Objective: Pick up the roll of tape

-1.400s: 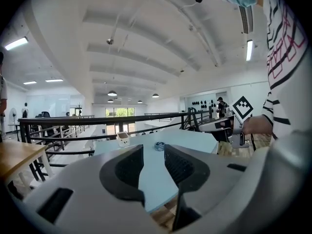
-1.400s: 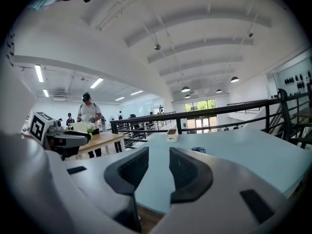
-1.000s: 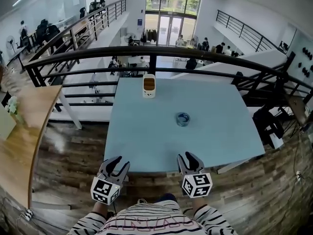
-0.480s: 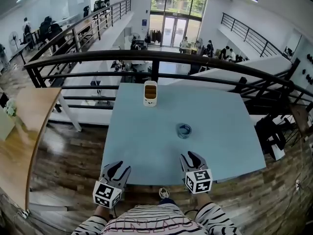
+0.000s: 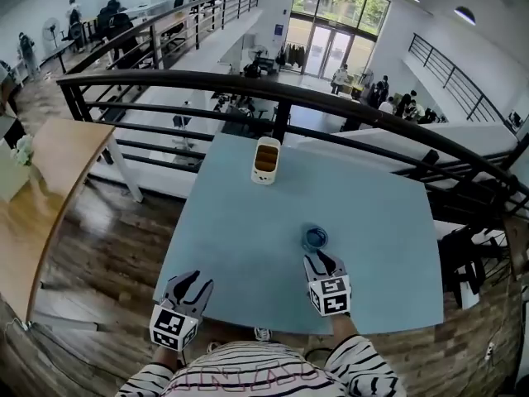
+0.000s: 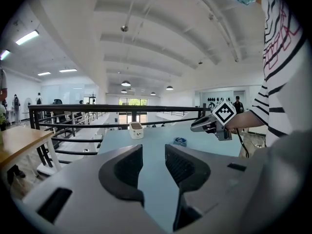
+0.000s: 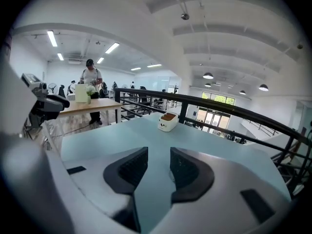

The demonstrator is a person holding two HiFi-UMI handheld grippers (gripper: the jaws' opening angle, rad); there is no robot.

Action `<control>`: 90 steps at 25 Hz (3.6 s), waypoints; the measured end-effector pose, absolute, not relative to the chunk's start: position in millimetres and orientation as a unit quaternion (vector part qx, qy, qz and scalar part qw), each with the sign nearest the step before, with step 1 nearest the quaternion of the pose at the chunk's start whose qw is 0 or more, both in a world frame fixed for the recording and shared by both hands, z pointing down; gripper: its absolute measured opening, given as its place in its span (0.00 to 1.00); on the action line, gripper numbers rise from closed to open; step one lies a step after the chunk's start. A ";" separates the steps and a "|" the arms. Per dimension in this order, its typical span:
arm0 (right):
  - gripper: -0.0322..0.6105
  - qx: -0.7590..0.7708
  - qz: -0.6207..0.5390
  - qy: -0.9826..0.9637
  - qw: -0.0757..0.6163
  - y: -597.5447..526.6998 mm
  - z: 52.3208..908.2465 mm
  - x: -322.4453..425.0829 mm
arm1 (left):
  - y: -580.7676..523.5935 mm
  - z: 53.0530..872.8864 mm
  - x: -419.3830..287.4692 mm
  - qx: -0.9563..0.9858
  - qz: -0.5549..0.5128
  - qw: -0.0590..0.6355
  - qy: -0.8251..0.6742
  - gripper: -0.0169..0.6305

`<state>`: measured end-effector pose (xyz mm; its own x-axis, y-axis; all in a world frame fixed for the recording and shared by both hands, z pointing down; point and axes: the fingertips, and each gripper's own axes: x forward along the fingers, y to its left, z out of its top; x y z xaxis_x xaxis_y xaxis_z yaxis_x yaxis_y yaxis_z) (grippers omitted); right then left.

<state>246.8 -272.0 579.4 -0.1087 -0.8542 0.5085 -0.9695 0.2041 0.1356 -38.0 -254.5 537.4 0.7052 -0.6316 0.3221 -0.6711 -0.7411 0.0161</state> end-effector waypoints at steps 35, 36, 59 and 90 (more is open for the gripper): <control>0.25 0.380 0.199 -0.694 0.579 -360.4 742.4 286.7 | -257.2 557.9 -81.4 0.851 0.186 0.102 -0.481 0.21; 0.24 0.375 0.204 -0.691 0.583 -359.5 744.2 287.2 | -255.5 557.6 -80.8 0.851 0.186 0.102 -0.480 0.21; 0.17 0.489 0.205 -0.714 0.458 -346.4 702.1 272.5 | -239.0 553.5 -76.1 0.877 0.186 0.089 -0.434 0.21; 0.17 0.675 0.142 -0.716 0.110 -182.7 529.4 156.0 | -225.2 550.1 -58.5 0.944 0.156 0.044 -0.288 0.09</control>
<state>156.0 -182.7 529.4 -0.0658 -0.9346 0.3496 -0.9973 0.0496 -0.0549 -58.5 -225.2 550.1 0.7852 -0.5301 0.3200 -0.5575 -0.8302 -0.0072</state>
